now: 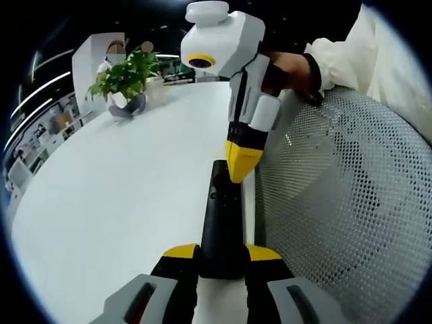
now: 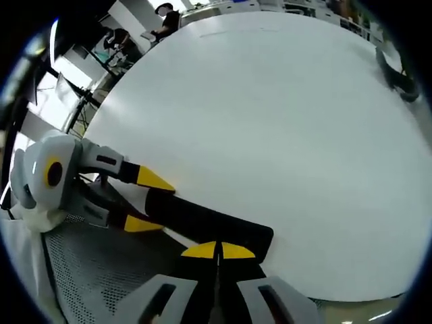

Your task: Press the specified remote control buttons in sequence, fully releasing each button before pressing the next.

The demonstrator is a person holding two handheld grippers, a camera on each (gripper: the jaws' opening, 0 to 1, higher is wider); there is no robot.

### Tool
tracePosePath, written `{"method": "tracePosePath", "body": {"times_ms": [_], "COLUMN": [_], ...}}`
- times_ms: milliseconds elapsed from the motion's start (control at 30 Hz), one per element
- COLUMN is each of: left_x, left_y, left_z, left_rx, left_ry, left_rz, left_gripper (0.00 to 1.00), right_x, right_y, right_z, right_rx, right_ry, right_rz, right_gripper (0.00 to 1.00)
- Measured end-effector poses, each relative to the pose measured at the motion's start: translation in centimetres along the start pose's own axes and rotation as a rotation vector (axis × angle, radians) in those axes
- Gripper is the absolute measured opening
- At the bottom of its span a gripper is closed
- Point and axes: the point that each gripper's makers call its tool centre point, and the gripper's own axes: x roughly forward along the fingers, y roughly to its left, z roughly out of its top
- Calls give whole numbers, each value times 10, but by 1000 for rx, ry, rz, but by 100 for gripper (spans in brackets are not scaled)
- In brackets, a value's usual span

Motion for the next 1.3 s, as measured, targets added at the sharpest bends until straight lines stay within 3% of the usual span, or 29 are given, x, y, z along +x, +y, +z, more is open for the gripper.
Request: {"method": "tracePosePath", "body": {"times_ms": [433,800,1000,1300], "left_x": [0,0,1,1], "left_y": [-1,-4,-7,-6], "left_z": [0,1,1,1], "left_rx": [3,19,27,26], "left_ry": [-8,-7,-4,-2], "left_rz": [0,-9,-22,-24], "left_gripper": [25,25,25,25], "right_x": [-1,-5,1,1], "right_y": [1,1,1,1], "right_z": [0,13,8,9], "right_rx": [20,-8,-38,-44], "right_ry": [2,-79,-44,-55], "right_rz": [9,17,3,-3], "right_gripper": [0,0,0,0]}}
